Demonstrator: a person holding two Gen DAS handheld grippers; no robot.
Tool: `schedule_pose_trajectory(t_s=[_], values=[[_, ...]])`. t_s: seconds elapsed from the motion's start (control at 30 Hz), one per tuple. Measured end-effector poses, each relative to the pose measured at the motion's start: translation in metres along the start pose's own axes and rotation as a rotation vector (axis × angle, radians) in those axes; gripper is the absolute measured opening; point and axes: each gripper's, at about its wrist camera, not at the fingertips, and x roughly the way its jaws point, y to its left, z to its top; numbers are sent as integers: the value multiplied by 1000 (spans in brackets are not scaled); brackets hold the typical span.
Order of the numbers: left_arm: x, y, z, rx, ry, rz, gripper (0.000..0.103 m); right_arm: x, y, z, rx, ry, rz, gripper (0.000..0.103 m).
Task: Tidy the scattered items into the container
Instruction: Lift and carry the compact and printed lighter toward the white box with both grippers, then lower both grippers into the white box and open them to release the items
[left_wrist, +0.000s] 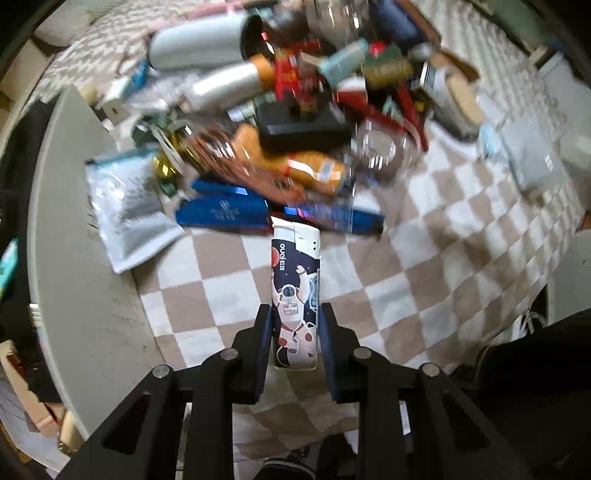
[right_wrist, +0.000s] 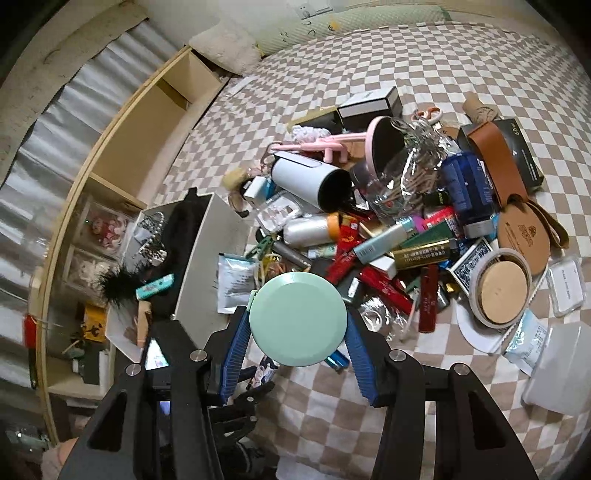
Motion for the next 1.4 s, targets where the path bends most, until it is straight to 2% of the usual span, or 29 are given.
schedule_pose_trajectory(t_s=[0.1,0.27,0.53,0.73,1.03,1.4], values=[[-18,22,-4,-31,-63,-32,25,-1,5,4,4,-11,13,52],[-27,6,-4,-88,-162,-56,25,-2,15,9,1,-24,32,52],[-70,50,-12,-216,-305,-74,25,10,39,15,-31,-18,56,52],[-94,88,-29,-315,-386,-52,25,25,62,16,-78,-2,53,52],[-106,146,-64,-455,-435,-14,25,55,101,15,-151,41,52,52],[-105,192,-106,-555,-435,43,25,87,149,10,-225,89,90,52]])
